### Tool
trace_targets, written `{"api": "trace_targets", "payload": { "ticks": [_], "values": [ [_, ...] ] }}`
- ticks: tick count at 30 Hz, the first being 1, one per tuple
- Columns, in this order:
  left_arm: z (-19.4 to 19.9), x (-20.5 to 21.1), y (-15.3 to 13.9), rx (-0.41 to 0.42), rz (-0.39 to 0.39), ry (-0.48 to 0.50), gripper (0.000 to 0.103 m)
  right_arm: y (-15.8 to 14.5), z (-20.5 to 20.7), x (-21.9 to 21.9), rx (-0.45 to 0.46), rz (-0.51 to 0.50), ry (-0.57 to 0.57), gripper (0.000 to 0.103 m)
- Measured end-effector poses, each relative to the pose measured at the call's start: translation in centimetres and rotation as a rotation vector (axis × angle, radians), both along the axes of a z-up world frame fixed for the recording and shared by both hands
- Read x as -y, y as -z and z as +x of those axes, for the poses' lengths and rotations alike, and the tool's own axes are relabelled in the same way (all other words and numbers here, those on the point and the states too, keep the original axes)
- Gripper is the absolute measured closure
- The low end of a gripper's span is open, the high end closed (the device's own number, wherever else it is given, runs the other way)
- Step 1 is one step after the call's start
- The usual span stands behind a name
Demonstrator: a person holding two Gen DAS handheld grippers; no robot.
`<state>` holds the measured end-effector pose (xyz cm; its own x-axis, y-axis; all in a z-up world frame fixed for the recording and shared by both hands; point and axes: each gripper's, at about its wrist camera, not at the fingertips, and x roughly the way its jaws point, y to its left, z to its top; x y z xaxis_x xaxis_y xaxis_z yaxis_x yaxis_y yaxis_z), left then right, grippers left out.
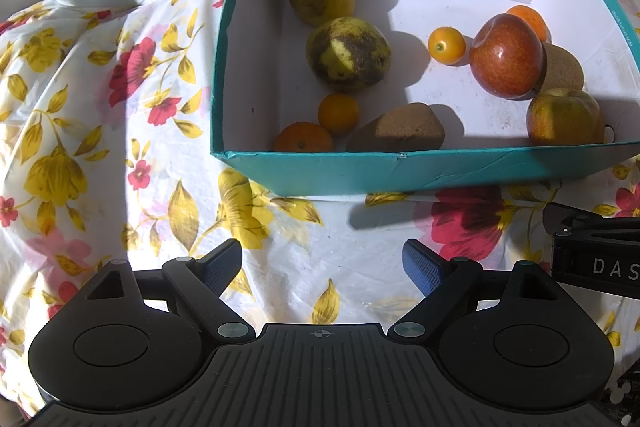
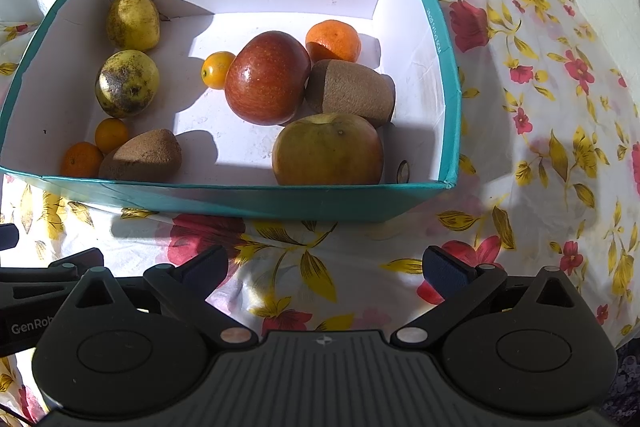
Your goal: Organize fruits
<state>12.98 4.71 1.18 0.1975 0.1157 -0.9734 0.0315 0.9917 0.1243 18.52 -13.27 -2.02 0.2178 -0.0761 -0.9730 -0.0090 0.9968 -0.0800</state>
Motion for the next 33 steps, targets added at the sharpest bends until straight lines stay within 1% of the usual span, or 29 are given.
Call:
{"api": "trace_targets", "payload": {
  "ticks": [33],
  "values": [
    [0.26,-0.01,0.42,-0.012,-0.003,0.009,0.011,0.54,0.45,0.07,-0.009,0.001,0.002,0.0]
  ]
}}
